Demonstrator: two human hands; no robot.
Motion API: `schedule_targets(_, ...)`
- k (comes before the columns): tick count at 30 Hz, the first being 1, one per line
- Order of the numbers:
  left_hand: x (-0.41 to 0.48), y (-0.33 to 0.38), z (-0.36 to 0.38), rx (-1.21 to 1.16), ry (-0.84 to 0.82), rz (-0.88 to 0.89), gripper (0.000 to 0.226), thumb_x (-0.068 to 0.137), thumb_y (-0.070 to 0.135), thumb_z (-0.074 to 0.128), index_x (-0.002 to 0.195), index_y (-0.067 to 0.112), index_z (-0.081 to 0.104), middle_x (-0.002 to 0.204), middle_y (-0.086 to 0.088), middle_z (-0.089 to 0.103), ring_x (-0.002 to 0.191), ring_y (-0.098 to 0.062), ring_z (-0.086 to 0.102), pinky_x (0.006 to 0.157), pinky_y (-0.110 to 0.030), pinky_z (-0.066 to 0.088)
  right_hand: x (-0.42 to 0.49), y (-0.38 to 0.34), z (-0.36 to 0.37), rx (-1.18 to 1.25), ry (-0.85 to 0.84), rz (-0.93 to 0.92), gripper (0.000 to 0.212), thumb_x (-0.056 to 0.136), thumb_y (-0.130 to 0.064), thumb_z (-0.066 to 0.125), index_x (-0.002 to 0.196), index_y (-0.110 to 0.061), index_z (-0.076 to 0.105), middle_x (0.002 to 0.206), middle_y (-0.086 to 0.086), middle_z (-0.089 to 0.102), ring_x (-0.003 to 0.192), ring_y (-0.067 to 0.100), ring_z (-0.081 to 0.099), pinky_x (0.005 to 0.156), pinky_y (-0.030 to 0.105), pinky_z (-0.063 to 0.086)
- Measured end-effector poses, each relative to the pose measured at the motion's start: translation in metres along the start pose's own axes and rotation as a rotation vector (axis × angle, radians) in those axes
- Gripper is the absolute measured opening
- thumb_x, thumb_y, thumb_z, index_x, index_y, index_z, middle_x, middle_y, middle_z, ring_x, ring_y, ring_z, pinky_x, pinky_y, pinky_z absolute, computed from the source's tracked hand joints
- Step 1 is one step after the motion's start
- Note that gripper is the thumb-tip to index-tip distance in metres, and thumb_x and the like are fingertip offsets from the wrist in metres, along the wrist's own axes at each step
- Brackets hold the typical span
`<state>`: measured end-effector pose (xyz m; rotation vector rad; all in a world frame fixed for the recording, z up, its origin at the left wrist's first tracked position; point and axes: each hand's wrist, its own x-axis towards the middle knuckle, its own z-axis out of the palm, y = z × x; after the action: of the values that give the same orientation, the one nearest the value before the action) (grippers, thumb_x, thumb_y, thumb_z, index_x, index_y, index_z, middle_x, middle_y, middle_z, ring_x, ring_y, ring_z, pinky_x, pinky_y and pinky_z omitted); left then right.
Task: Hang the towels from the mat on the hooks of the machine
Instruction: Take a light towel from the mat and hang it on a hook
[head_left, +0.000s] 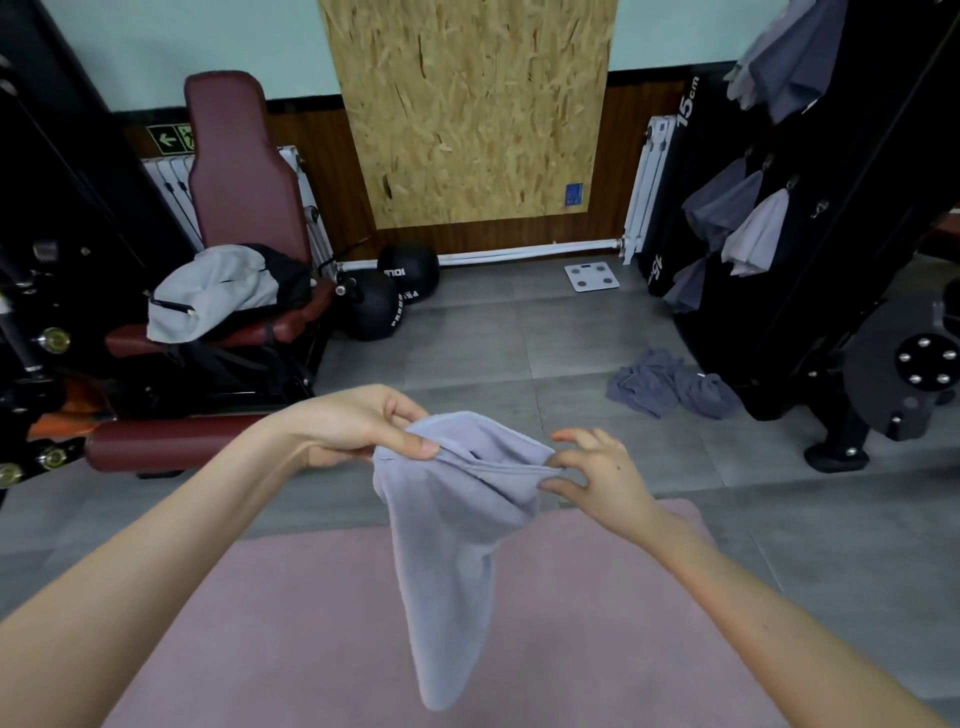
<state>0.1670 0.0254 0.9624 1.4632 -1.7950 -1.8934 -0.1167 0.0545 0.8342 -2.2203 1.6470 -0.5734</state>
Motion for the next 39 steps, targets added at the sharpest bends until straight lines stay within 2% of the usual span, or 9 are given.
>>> schedule_targets(4, -0.015, -0.005, -0.004, 0.272, 0.050, 0.011, 0.028, 0.069, 0.012, 0.080, 0.095, 0.007, 0.069, 0.096, -0.011, 0.072, 0.086, -0.017, 0.066, 0.079, -0.027, 0.052, 0.003, -0.003, -0.037, 0.344, -0.053, -0.033, 0.022, 0.075, -0.028, 0.076, 0.077, -0.007, 0.071, 0.101, 0.004, 0.068, 0.093, 0.005, 0.057, 0.086, 0.008, 0.037)
schedule_targets(9, -0.020, -0.010, 0.001, 0.871, 0.124, 0.076, 0.014, 0.074, 0.023, 0.070, 0.087, 0.025, 0.067, 0.066, 0.013, 0.061, 0.059, 0.003, 0.052, 0.056, -0.013, 0.039, 0.005, -0.016, -0.068, 0.557, -0.169, 0.046, 0.009, 0.076, -0.012, 0.075, 0.075, -0.008, 0.067, 0.081, 0.016, 0.066, 0.074, 0.011, 0.057, 0.074, 0.036, 0.046)
schedule_targets(12, -0.013, -0.022, 0.004, 1.051, 0.229, 0.127, 0.022, 0.067, 0.031, 0.054, 0.084, 0.019, 0.063, 0.072, 0.008, 0.060, 0.064, -0.006, 0.052, 0.061, -0.027, 0.046, 0.002, -0.025, -0.076, 0.693, -0.125, 0.080, 0.016, 0.076, -0.005, 0.074, 0.085, -0.012, 0.062, 0.074, 0.009, 0.061, 0.071, 0.014, 0.055, 0.072, 0.032, 0.044)
schedule_targets(18, 0.001, -0.032, 0.013, 0.789, 0.360, 0.281, 0.019, 0.060, 0.044, 0.034, 0.062, 0.025, 0.039, 0.067, 0.010, 0.044, 0.065, -0.007, 0.044, 0.059, -0.020, 0.032, -0.009, -0.036, -0.096, 0.809, 0.026, 0.119, 0.035, 0.075, -0.002, 0.074, 0.101, -0.023, 0.063, 0.073, -0.004, 0.061, 0.074, 0.013, 0.056, 0.077, 0.024, 0.045)
schedule_targets(22, -0.002, -0.013, 0.009, 0.230, 0.240, 0.345, 0.007, 0.065, 0.027, 0.048, 0.065, 0.020, 0.051, 0.066, 0.010, 0.048, 0.063, -0.005, 0.042, 0.058, -0.021, 0.031, -0.026, -0.048, -0.125, 0.856, 0.142, 0.100, 0.031, 0.075, -0.002, 0.071, 0.100, -0.020, 0.066, 0.081, 0.006, 0.064, 0.076, 0.012, 0.060, 0.073, 0.017, 0.049)
schedule_targets(27, -0.007, 0.034, 0.001, -0.011, 0.125, 0.432, 0.011, 0.067, 0.019, 0.052, 0.068, 0.026, 0.060, 0.072, 0.005, 0.056, 0.065, -0.007, 0.050, 0.052, -0.017, 0.035, -0.023, -0.067, -0.184, 0.918, 0.306, -0.021, 0.039, 0.067, -0.013, 0.071, 0.103, -0.027, 0.066, 0.079, -0.001, 0.067, 0.075, 0.006, 0.063, 0.071, 0.016, 0.050)
schedule_targets(30, -0.003, 0.064, -0.001, -0.135, 0.116, 0.476, 0.015, 0.070, 0.016, 0.048, 0.069, 0.025, 0.060, 0.075, 0.002, 0.057, 0.068, -0.010, 0.052, 0.055, -0.023, 0.035, -0.021, -0.045, -0.171, 1.122, 0.186, 0.052, 0.059, 0.058, -0.014, 0.083, 0.112, -0.018, 0.059, 0.096, -0.004, 0.071, 0.089, 0.012, 0.067, 0.073, 0.024, 0.054)
schedule_targets(33, 0.010, 0.079, -0.006, -0.167, 0.115, 0.444, 0.011, 0.082, 0.014, 0.049, 0.079, 0.020, 0.058, 0.083, -0.002, 0.057, 0.076, -0.014, 0.053, 0.062, -0.028, 0.036, -0.045, -0.011, -0.096, 1.104, -0.120, 0.367, 0.081, 0.039, -0.037, 0.093, 0.110, -0.009, 0.066, 0.109, 0.009, 0.070, 0.101, 0.025, 0.066, 0.092, 0.045, 0.051)
schedule_targets(39, 0.055, 0.049, -0.027, 0.171, 0.292, 0.116, 0.012, 0.090, 0.008, 0.039, 0.086, 0.012, 0.049, 0.072, -0.006, 0.042, 0.061, -0.015, 0.041, 0.047, -0.023, 0.037, -0.072, 0.003, -0.041, 1.088, 0.102, 0.603, 0.064, 0.056, -0.032, 0.082, 0.102, 0.009, 0.065, 0.098, 0.024, 0.069, 0.085, 0.029, 0.066, 0.070, 0.030, 0.052)
